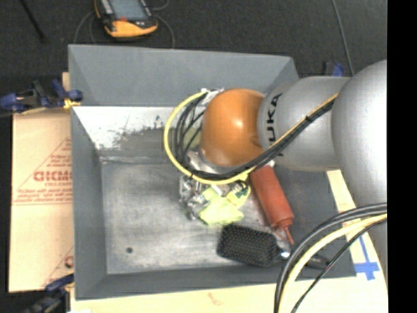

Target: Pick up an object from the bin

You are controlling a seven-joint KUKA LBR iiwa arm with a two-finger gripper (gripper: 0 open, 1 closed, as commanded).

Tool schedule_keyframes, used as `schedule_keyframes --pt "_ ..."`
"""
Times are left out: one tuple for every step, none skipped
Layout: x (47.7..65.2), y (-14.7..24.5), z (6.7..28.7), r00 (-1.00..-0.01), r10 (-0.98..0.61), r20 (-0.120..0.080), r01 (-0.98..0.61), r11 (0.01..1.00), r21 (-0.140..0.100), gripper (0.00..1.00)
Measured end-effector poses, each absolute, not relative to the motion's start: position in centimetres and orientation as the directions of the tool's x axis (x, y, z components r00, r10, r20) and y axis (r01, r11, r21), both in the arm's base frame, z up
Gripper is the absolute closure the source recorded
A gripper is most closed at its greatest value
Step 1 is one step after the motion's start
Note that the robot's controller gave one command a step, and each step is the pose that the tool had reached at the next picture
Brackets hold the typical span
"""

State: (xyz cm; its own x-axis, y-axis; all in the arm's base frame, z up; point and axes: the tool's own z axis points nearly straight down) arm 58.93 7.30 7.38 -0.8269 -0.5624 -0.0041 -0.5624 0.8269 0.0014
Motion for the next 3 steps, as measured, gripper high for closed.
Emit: schedule_keyframes --pt "58.9 7.3 7.4 -0.828 -0.561 -0.004 -0.561 0.828 0.002 1.00" --pt "59.3 7.0 11.0 -0.778 -0.628 0.000 -0.628 0.778 0.001 1.00" --pt "53.9 3.7 12.8 -0.814 -0.580 -0.005 -0.580 0.814 -0.001 1.00"
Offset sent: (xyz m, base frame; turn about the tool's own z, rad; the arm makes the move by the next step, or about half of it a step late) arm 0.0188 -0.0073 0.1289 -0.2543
